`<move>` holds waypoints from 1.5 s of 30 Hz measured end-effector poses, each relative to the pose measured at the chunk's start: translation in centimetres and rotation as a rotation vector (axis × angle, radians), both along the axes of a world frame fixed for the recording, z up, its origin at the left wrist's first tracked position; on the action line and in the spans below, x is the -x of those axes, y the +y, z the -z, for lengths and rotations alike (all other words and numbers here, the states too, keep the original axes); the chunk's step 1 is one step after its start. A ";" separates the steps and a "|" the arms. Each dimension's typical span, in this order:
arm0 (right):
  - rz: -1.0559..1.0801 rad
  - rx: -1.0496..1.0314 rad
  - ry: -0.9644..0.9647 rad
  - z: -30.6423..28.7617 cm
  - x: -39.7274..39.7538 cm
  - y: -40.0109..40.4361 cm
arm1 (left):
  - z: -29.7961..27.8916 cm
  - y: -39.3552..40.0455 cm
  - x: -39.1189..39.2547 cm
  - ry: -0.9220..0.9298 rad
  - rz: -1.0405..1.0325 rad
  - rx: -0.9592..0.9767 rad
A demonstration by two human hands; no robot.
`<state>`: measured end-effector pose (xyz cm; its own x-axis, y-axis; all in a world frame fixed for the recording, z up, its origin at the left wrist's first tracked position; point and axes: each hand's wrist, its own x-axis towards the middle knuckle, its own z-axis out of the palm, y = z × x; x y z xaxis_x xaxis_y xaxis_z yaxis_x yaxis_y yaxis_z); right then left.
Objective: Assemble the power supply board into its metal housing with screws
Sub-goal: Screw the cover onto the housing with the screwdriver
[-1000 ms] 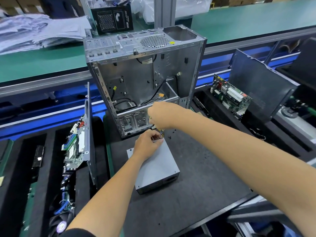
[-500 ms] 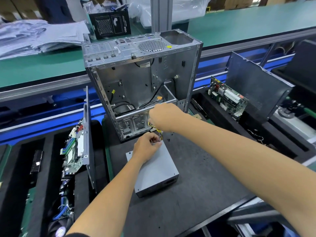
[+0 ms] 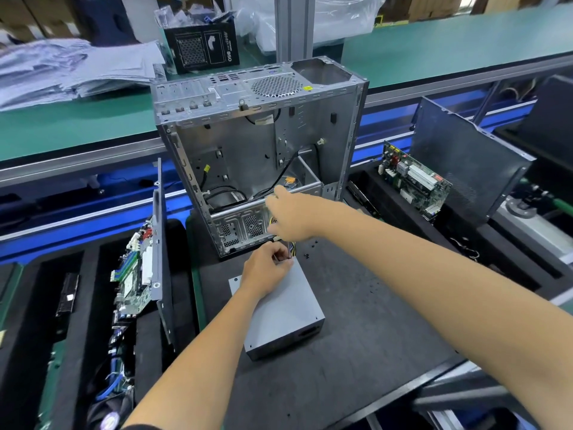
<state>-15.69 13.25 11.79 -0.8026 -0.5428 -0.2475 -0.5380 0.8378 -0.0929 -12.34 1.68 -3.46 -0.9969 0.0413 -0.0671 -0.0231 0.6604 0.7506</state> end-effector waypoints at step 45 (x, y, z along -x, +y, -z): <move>-0.105 -0.062 0.020 -0.3 -0.2 0.5 | -0.6 0.0 -0.2 -0.007 0.015 0.010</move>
